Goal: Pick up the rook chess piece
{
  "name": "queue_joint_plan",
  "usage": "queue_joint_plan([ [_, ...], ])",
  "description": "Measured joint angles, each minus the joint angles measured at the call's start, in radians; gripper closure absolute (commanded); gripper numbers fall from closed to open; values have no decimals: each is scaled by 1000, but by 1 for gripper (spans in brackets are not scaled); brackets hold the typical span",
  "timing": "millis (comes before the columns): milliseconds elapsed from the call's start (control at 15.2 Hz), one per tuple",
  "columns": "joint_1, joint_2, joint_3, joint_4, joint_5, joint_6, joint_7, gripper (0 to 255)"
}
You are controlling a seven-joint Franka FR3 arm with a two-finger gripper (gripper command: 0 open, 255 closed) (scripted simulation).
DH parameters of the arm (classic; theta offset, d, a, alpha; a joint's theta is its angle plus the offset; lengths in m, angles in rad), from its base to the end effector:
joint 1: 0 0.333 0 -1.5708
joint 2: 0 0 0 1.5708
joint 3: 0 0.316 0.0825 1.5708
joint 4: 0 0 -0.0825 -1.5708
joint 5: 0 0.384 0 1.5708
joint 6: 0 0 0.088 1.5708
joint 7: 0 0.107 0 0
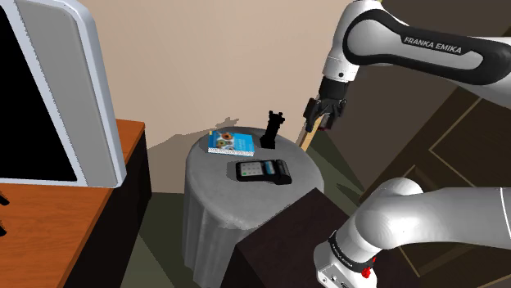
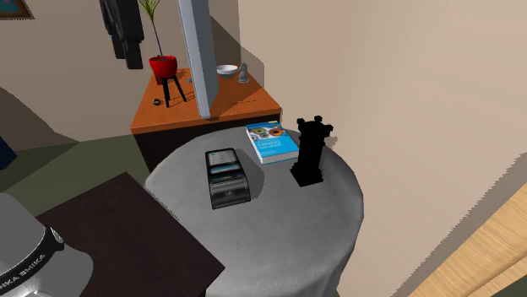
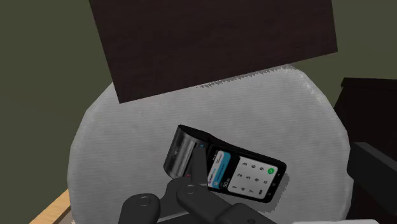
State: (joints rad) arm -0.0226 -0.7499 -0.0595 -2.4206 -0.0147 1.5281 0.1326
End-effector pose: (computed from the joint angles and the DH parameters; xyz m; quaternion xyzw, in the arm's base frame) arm 0.3060 -0.0305 0.5453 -0.9926 0.0973 0.0720 0.0105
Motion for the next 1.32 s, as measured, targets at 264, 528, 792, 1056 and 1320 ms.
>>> queue_joint_plan([
  [264,-5,58,-18,4,-22,68,-27,0],
  [528,-15,159,-55,16,-60,189,-78,0],
  [792,-19,288,-85,59,-83,309,-122,0],
  [1056,-25,418,-117,106,-97,429,-169,0],
  [1320,-29,531,-140,179,-99,505,-213,0],
])
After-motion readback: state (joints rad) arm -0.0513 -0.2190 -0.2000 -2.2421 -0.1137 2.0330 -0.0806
